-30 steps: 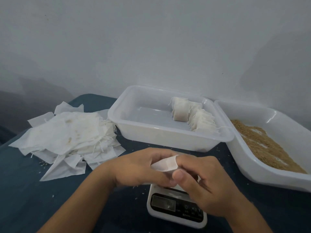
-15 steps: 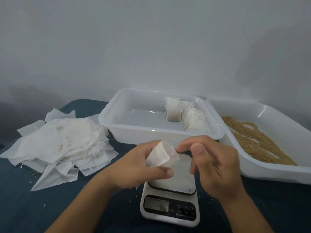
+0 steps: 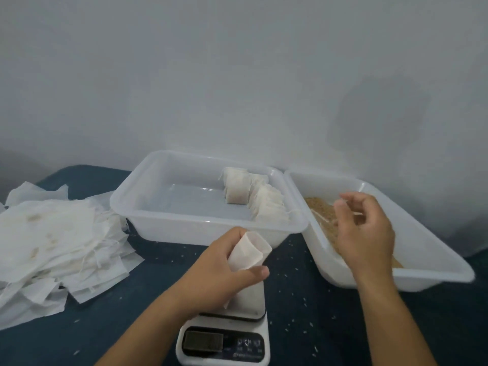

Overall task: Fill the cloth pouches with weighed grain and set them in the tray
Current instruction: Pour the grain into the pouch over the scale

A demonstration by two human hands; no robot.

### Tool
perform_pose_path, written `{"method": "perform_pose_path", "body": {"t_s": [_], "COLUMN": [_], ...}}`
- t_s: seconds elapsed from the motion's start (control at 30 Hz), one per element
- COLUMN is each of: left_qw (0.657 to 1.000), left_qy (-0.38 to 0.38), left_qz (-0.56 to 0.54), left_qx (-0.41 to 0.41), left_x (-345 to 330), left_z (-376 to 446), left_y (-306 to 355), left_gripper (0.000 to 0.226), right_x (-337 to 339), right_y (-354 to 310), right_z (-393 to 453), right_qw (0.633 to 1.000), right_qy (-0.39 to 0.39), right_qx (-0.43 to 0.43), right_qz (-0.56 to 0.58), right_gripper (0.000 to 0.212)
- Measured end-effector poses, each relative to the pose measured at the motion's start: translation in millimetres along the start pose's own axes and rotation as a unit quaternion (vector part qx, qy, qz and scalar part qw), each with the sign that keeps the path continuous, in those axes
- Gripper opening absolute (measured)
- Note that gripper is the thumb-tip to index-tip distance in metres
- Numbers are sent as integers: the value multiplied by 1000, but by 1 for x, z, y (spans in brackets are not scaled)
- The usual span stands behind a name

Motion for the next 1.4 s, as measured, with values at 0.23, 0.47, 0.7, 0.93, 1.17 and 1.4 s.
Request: {"method": "perform_pose_path", "body": {"t_s": [0.23,0.47,0.7,0.93,1.17,1.4], "left_qw": [998,994,993,992,994,995], "left_qy": [5,-10,-15,-24,-36,-38], "left_qz": [-55,-97,-106,-107,-70,-53], "left_qx": [38,55,48,61,71,69], "left_x": [2,-1,1,0,-2,-3], "left_z": [-4,-6,-8,-8,-9,-10], "left_y": [-8,-8,-4,-6,-8,-9], "left_gripper": [32,34,11,21,33,38], "right_x": [19,-20,-38,11,99,133], "right_y": [89,93,90,83,76,87], "right_z": [75,79,73,99,135,141], "right_qw": [917,824,751,813,729,616], "right_qy": [-202,-396,-460,-387,-353,-368], "right_qx": [-168,-155,-111,-163,-97,-56], "right_qz": [-300,-375,-460,-404,-578,-694], "right_gripper": [34,29,31,52,29,38]}}
Point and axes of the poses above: each hand's wrist, its own z-axis towards the middle knuckle, its own x-axis out of the back of the hand, y = z × x, the point moved 2 cm from there along z, towards the middle knuckle, and after that the axes turned 2 degrees about -y, right-handed, at the moved point
